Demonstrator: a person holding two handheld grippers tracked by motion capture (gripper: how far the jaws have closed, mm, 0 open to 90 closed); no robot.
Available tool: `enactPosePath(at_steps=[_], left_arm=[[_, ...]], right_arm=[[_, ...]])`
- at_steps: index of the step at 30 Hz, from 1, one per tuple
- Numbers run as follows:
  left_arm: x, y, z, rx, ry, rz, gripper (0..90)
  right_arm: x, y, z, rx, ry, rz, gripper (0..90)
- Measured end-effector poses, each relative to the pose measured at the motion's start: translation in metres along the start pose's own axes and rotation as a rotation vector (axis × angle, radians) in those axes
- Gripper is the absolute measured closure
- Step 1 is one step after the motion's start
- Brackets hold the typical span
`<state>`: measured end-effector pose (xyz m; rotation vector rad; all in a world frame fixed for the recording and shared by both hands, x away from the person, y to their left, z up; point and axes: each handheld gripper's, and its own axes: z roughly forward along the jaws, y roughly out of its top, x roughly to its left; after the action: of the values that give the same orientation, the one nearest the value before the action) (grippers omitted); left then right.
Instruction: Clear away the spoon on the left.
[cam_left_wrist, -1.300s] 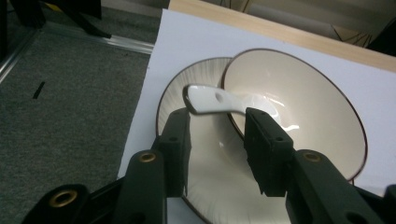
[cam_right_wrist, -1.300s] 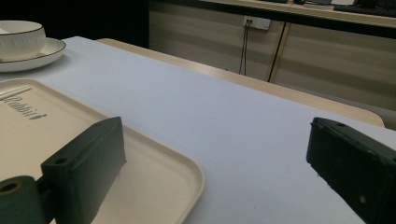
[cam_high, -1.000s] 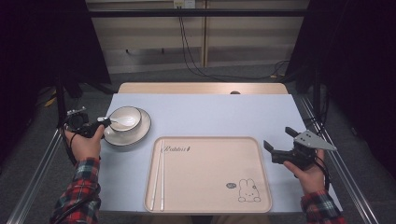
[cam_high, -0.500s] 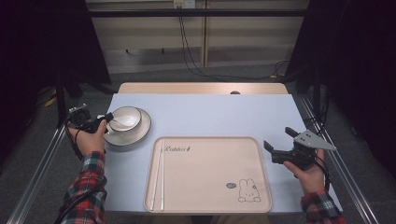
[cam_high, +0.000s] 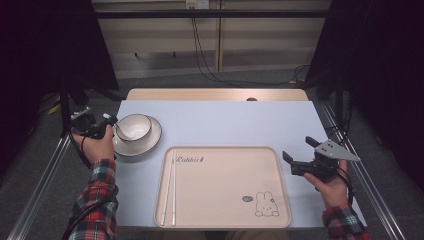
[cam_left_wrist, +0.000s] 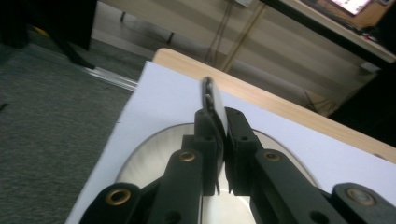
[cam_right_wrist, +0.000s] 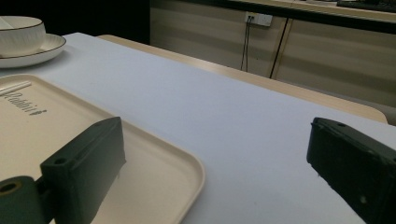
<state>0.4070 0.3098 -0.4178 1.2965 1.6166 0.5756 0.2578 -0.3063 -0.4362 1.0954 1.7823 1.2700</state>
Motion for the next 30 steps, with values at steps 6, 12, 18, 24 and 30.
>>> enactPosePath(at_steps=[6,12,18,24,30], left_arm=[[-0.004,0.004,-0.007,-0.015,-0.046,-0.016,85.7],[-0.012,0.012,-0.012,-0.025,-0.083,-0.011,85.6],[-0.021,0.016,-0.019,-0.006,-0.116,0.011,85.7],[-0.031,0.02,-0.023,0.014,-0.153,0.019,85.8],[-0.042,0.023,-0.026,0.032,-0.197,0.041,85.8]], right_arm=[[0.0,0.0,-0.001,-0.004,-0.002,0.008,3.8],[0.0,0.001,-0.001,-0.001,-0.003,0.002,3.8],[-0.001,0.0,0.0,-0.003,-0.005,0.004,3.6],[0.0,0.0,-0.001,0.001,-0.001,0.004,3.3],[0.001,0.001,0.0,0.001,-0.002,0.005,3.3]])
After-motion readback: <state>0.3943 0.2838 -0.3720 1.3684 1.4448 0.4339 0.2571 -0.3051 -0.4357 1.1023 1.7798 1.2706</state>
